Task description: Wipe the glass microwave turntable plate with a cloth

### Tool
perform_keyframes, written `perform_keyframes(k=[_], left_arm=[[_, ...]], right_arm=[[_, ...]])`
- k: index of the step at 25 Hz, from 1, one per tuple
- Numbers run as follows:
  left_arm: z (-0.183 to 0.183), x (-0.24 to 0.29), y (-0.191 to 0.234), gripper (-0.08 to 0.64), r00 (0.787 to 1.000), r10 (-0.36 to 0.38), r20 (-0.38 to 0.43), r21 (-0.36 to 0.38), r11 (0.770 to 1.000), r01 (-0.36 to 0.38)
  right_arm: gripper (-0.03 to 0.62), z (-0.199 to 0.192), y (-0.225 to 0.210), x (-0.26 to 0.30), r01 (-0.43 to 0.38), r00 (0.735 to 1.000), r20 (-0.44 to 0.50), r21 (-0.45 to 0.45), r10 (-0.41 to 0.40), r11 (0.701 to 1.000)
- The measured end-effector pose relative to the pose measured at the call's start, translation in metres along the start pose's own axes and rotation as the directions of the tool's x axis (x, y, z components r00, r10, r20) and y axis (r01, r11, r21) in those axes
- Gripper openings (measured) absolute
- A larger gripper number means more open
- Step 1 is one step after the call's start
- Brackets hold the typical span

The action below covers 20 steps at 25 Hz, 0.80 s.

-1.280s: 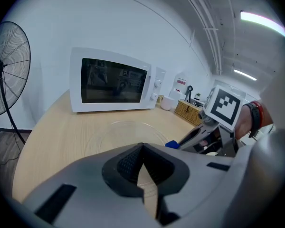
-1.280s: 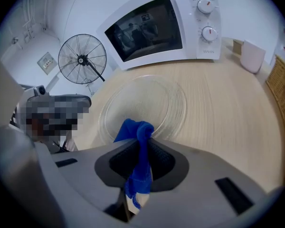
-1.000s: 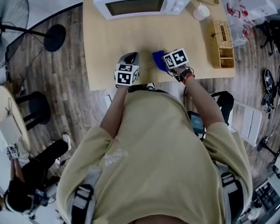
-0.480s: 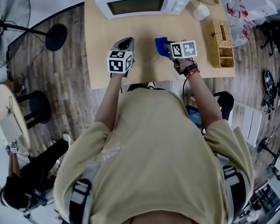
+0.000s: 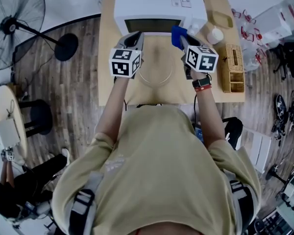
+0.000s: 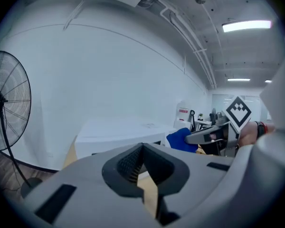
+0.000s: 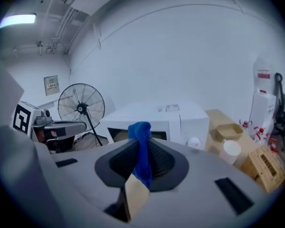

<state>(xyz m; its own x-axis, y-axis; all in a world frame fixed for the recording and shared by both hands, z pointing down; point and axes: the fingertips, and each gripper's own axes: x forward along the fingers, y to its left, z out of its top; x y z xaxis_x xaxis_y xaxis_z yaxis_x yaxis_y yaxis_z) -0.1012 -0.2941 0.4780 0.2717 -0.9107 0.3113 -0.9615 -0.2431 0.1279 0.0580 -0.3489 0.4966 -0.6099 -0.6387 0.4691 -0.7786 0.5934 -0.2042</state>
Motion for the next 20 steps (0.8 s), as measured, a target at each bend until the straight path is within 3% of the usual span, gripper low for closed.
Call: perform_keyframes(k=[6,12,16,20], left_arm=[[0.069,-0.009,0.008,0.018,0.991,0.02,0.135,0.043,0.999,-0.026],[0.112,-0.025,0.02,0.018,0.966,0.053,0.253,0.075,0.994,-0.075],[0.121,-0.024,0.021,0.018,0.953,0.07,0.295,0.071,0.993,-0.095],[0.121,-0.021,0.021,0.018,0.951,0.066,0.302,0.072,0.993,-0.091]], right_arm=[[0.072,0.069,0.025,-0.012,0.036,0.98,0.196,-0.081,-0.019,0.996],[0.072,0.12,0.042,-0.032,0.094,0.933,0.358,-0.137,-0.04,0.986],[0.072,0.136,0.049,-0.037,0.108,0.908,0.417,-0.146,-0.038,0.983],[0.072,0.135,0.056,-0.032,0.106,0.912,0.408,-0.157,-0.033,0.982]])
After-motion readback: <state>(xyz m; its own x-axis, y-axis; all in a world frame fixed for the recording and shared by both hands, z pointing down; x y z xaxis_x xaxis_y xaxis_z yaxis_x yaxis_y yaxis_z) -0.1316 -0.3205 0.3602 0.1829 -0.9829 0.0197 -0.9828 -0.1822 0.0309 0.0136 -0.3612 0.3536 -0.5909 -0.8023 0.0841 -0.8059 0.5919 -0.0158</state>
